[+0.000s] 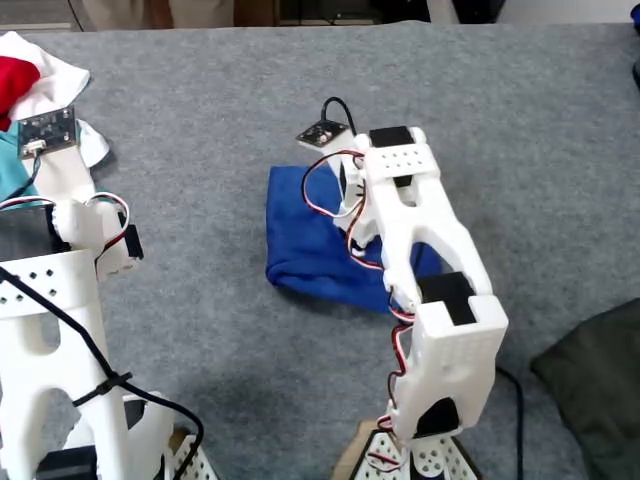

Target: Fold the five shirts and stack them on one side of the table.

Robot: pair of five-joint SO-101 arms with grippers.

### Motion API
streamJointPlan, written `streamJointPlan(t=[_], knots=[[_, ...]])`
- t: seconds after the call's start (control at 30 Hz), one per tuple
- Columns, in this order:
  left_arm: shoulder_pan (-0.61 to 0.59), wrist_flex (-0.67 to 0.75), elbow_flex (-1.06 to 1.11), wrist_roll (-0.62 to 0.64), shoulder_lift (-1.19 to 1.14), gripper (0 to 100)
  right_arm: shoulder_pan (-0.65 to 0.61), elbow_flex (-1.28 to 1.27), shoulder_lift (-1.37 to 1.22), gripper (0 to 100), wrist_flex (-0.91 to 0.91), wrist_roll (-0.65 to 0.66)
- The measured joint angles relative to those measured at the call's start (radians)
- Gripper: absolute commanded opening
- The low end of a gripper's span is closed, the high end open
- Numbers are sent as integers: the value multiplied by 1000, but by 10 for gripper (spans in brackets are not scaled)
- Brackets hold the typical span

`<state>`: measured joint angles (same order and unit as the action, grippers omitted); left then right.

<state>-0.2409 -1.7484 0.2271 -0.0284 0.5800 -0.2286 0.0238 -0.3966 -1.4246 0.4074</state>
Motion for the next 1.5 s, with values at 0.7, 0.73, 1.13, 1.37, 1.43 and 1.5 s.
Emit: streamJointPlan(t=[0.7, 0.73, 1.13, 1.37, 1.43, 1.5], knots=[[0, 0, 0, 0, 0, 82, 21, 58, 0, 9, -106, 14], [0, 0, 0, 0, 0, 82, 29, 80, 0, 9, -123, 14], [0, 0, 0, 0, 0, 82, 61, 206, 0, 9, -278, 81], [0, 0, 0, 0, 0, 82, 61, 206, 34, 13, -311, 157], [0, 0, 0, 0, 0, 83, 61, 206, 83, 34, -313, 172], [0, 0, 0, 0, 0, 83, 61, 206, 120, 80, -319, 176]])
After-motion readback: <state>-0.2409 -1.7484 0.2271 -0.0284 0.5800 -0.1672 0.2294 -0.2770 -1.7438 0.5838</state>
